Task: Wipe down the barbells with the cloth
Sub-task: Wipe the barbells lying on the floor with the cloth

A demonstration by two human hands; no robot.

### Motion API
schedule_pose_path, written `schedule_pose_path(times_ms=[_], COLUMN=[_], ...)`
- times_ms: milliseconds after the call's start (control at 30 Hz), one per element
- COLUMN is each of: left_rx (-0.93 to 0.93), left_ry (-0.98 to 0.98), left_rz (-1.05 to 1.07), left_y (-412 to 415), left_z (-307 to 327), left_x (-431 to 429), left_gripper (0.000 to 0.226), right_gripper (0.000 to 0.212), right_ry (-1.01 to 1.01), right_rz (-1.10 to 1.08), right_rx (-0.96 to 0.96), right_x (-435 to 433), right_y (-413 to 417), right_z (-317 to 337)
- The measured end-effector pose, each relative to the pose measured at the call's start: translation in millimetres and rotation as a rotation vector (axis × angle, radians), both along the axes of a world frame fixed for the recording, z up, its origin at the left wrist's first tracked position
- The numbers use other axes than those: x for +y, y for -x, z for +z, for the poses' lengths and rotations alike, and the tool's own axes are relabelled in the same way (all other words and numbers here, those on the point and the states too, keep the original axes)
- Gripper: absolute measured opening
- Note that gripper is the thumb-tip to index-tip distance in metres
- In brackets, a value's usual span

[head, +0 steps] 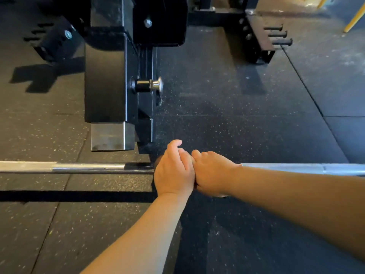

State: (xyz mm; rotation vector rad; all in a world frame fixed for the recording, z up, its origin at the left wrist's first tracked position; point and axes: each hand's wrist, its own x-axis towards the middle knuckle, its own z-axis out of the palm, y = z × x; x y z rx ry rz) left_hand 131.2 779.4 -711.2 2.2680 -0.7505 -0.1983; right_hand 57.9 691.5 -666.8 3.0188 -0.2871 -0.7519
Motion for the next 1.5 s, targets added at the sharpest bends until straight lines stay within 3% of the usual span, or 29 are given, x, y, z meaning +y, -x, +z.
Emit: schedule_pose_path(times_ms=[100, 267, 400, 533, 600, 700, 800, 900, 1000, 1067, 1200, 1267, 1333, 1400, 1500], left_rx=[0.077, 0.052, 0.145, 0.184, 0.203, 0.144, 0.114, 0.067, -0.025, -0.067, 0.026, 0.126, 0.211, 0.082, -0.225], left_ry=[-0.041, -0.081, -0.125, -0.137, -0.120, -0.252, -0.332, -0.428, -0.530, -0.492, -0.335, -0.275, -0.245, -0.239, -0.207], left_rz=[0.053, -0.066, 0.106, 0.281, 0.245, 0.039, -0.064, -0.075, -0.051, -0.054, -0.097, -0.145, -0.176, -0.175, -0.096], left_y=[2.4, -14.6, -38.2, -16.2, -7.2, -2.7, -8.0, -25.2, -46.9, -53.8, -37.7, -24.2, -21.6, -34.4, -69.7], left_z=[2.2, 1.9, 8.9, 12.9, 14.7, 21.6, 29.7, 39.1, 41.7, 35.3, 27.5, 26.2, 15.9, -0.3, -20.9], left_x=[-3.6, 1.1, 31.1, 32.9, 22.1, 19.8, 37.2, 56.2, 75.6, 78.7, 55.6, 41.7, 36.5, 48.3, 82.9], left_gripper=[0.029, 0.022, 0.021, 0.024, 0.027, 0.027, 0.042, 0.043, 0.039, 0.035, 0.037, 0.035, 0.034, 0.035, 0.017], right_gripper=[0.038, 0.041, 0.078, 0.083, 0.083, 0.073, 0.068, 0.087, 0.102, 0.095, 0.053, 0.049, 0.058, 0.067, 0.055], right_ry=[-0.069, -0.129, -0.086, -0.098, -0.099, -0.072, -0.127, -0.141, -0.113, -0.079, -0.015, 0.001, 0.021, -0.048, -0.201], right_rz=[0.089, 0.155, 0.191, 0.231, 0.223, 0.249, 0.107, 0.053, 0.142, 0.211, 0.185, 0.078, 0.021, -0.059, -0.061], right_rx=[0.103, 0.032, -0.181, -0.215, -0.189, -0.111, -0.146, -0.236, -0.269, -0.221, -0.130, -0.102, -0.095, -0.116, -0.184], right_x=[-13.1, -21.5, 14.7, 13.2, -0.4, -8.1, 4.5, 29.1, 40.8, 33.2, 5.3, 4.4, 10.1, 23.3, 46.9], right_y=[-6.8, -13.5, -24.9, -22.7, -13.1, -1.6, -8.1, -29.1, -44.7, -43.9, -18.2, -10.8, -15.5, -29.1, -54.8], right_z=[10.9, -1.5, -14.2, -15.2, -12.3, -13.3, -14.6, -13.2, -14.4, -14.0, -2.6, -4.9, -11.6, -16.6, -14.6])
